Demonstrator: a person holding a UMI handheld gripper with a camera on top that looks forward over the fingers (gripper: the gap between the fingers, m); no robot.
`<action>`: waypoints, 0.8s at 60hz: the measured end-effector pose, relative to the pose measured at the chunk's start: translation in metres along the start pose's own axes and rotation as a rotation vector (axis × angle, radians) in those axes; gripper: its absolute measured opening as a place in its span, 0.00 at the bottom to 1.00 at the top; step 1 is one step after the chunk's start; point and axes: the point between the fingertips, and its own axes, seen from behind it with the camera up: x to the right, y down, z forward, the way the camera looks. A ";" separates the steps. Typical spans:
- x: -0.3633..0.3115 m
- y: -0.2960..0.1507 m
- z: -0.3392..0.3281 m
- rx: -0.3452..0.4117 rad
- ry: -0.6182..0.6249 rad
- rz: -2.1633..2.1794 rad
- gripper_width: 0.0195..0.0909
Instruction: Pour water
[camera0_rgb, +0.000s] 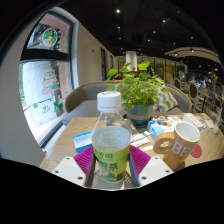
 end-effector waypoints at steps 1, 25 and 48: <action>0.000 0.000 0.000 0.001 -0.001 -0.002 0.47; 0.000 -0.026 -0.019 0.034 -0.033 -0.018 0.26; -0.013 -0.153 -0.068 0.092 -0.444 0.963 0.26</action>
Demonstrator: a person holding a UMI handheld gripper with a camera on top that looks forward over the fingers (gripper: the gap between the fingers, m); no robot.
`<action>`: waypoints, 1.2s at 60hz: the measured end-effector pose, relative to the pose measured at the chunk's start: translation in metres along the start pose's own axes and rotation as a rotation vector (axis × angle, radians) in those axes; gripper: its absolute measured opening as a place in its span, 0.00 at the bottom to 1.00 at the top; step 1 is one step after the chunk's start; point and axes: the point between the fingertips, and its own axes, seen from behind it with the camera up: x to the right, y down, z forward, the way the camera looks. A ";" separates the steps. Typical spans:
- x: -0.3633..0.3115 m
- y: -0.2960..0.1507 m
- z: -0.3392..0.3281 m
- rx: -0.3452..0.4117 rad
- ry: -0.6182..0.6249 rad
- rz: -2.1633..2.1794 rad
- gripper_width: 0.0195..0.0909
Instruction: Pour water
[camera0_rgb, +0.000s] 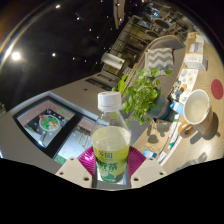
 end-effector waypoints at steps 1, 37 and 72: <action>0.000 -0.002 0.000 0.001 -0.013 0.047 0.26; 0.046 -0.055 -0.001 0.080 -0.218 0.977 0.26; -0.034 -0.161 -0.061 0.111 -0.043 -0.150 0.26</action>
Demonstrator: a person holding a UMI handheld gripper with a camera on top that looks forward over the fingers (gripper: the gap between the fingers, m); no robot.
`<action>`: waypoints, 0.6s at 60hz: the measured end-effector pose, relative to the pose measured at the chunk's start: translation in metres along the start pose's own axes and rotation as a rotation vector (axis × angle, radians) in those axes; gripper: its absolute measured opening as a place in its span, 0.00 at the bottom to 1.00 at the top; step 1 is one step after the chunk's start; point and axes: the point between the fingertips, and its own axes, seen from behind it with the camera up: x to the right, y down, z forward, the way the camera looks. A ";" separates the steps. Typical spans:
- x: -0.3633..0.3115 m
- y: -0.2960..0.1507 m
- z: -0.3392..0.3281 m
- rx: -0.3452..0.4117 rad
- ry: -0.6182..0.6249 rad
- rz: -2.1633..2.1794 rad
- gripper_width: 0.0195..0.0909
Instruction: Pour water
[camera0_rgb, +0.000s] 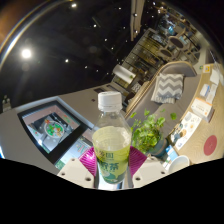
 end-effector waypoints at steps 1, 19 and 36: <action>0.002 -0.007 -0.002 0.005 0.010 -0.047 0.26; 0.152 -0.077 -0.033 -0.042 0.313 -0.746 0.26; 0.296 -0.038 -0.036 -0.189 0.410 -0.834 0.26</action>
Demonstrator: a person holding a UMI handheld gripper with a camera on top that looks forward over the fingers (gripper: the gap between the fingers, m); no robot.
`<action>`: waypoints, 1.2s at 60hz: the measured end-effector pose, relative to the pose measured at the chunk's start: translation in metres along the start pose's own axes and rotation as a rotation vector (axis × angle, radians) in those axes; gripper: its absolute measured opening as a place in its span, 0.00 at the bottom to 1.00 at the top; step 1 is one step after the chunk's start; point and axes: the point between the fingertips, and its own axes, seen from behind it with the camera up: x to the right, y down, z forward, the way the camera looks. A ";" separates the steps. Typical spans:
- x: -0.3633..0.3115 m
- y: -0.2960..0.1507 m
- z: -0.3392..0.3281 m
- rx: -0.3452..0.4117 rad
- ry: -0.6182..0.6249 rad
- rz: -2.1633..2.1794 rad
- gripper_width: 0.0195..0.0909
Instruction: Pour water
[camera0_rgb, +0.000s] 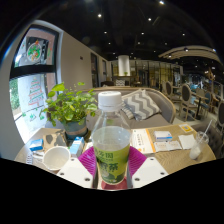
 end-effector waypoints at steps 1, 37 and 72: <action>0.003 0.006 0.001 -0.008 0.002 -0.003 0.26; 0.018 0.065 0.007 -0.149 0.067 -0.017 0.91; -0.063 0.025 -0.256 -0.277 0.165 -0.021 0.92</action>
